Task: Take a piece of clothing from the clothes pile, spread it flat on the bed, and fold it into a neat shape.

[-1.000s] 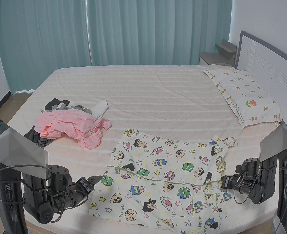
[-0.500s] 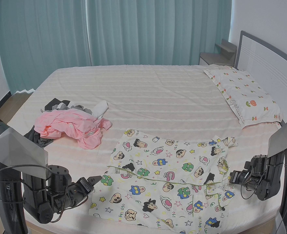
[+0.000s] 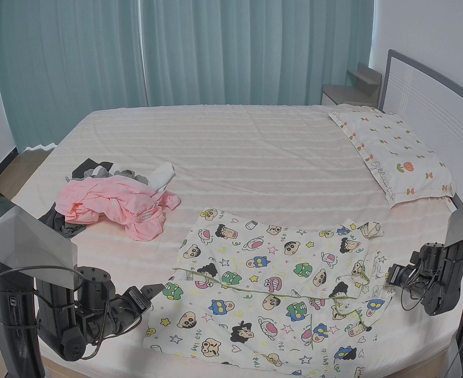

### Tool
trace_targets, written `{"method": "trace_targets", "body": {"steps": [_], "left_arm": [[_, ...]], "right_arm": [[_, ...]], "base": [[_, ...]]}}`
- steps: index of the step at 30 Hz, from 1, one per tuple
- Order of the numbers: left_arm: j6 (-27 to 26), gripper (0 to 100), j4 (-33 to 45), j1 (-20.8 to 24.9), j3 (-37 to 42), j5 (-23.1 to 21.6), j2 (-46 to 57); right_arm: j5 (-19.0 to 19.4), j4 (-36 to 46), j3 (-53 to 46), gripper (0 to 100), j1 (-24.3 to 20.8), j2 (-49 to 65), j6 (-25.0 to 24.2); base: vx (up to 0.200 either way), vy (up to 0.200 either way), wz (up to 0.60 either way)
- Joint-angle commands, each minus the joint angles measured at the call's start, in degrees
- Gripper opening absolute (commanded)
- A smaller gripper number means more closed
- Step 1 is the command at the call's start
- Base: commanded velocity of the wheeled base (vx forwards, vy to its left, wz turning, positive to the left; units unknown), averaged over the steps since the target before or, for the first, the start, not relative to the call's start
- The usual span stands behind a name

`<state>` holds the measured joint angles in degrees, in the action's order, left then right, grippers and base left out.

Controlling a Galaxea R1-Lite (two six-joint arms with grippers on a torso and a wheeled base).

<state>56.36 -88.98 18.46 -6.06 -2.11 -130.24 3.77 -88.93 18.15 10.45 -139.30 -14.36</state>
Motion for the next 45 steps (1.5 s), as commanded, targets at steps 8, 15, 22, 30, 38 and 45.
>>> {"method": "trace_targets", "body": {"steps": [8,15,22,30,38,45], "left_arm": [[0.1,100,-0.8,-0.2,0.0,0.0,-0.1],[0.0,100,-0.8,-0.2,0.0,-0.1,-0.1],[0.0,100,-0.8,0.0,0.4,-0.2,-0.1],[0.0,100,-0.8,0.3,0.7,-0.5,-0.1],[-0.5,100,-0.8,1.9,2.9,-2.6,0.8],[-0.4,100,-0.8,3.3,4.6,-4.2,2.8]], "right_arm": [[0.1,-0.2,1.7,0,5.4,1.1,2.3],[0.0,2.6,3.5,0,7.7,0.6,5.5],[0.0,2.6,5.4,0,8.5,-1.4,5.5],[-0.3,2.7,5.8,100,8.9,-1.5,5.5],[-0.2,2.0,2.5,100,8.4,2.7,5.0],[2.3,0.9,-8.7,100,7.2,8.0,0.2]], "base": [[0.0,0.0,0.0],[0.0,0.0,0.0],[0.0,0.0,0.0],[0.0,0.0,0.0],[0.0,0.0,0.0],[0.0,0.0,0.0]]}}
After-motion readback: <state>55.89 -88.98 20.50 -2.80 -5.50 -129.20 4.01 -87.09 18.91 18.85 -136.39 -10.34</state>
